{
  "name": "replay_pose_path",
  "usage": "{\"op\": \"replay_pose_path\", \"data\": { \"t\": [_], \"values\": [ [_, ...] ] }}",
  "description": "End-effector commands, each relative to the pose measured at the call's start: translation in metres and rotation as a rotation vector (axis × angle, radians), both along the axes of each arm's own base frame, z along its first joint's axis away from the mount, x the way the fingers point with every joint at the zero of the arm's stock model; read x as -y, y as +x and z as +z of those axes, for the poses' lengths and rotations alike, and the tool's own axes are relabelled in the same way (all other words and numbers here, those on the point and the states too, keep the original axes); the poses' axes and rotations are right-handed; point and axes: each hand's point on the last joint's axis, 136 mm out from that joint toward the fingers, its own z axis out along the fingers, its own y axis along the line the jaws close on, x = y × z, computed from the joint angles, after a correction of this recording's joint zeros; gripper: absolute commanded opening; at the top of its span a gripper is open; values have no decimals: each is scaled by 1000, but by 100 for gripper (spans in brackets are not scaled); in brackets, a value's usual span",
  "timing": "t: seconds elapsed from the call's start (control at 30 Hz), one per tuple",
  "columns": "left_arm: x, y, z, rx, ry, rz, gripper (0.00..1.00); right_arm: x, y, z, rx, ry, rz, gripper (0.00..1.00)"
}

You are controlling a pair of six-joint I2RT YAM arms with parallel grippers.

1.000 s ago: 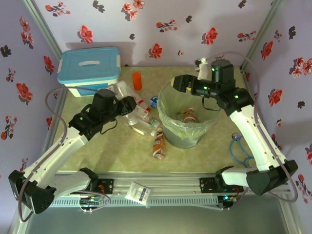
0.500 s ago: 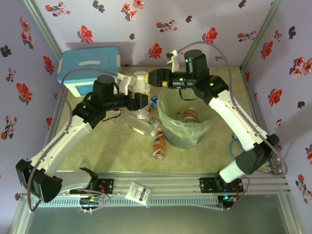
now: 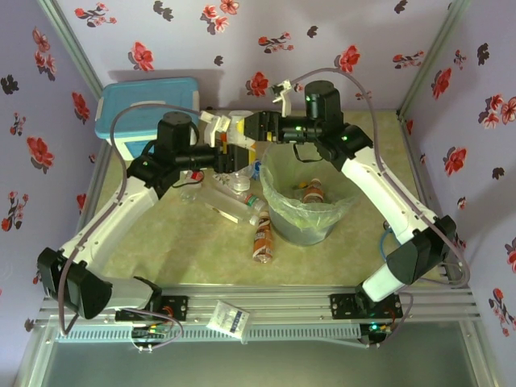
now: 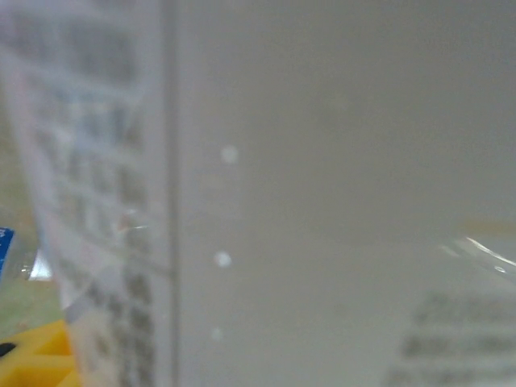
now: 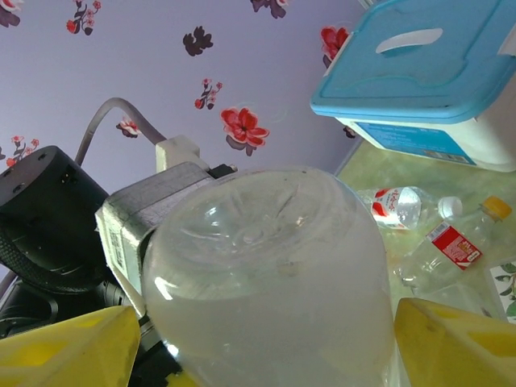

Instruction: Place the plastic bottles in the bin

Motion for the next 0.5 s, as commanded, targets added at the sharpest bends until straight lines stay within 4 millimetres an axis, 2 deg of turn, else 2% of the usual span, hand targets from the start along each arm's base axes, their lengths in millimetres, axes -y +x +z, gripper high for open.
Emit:
{"op": "replay_pose_path", "data": {
  "t": [0.0, 0.13, 0.23, 0.3, 0.37, 0.43, 0.47],
  "values": [
    [16, -8, 31, 32, -109, -115, 15, -14, -13, 0, 24, 32, 112, 83],
    [20, -9, 32, 13, -129, -144, 15, -16, -9, -4, 21, 21, 130, 81],
    [18, -8, 30, 11, -125, -140, 15, -13, -6, -2, 34, 32, 117, 71],
    [17, -7, 28, 11, -122, -136, 19, -10, -5, 0, 39, 44, 106, 69],
    [16, -5, 25, 6, -118, -132, 31, -6, -1, 1, 41, 50, 91, 64],
    [14, -3, 21, -2, -115, -124, 48, -4, 2, 3, 43, 58, 77, 61],
    [14, -1, 19, -6, -114, -119, 61, -2, 4, 4, 46, 63, 68, 59]
  ]
}}
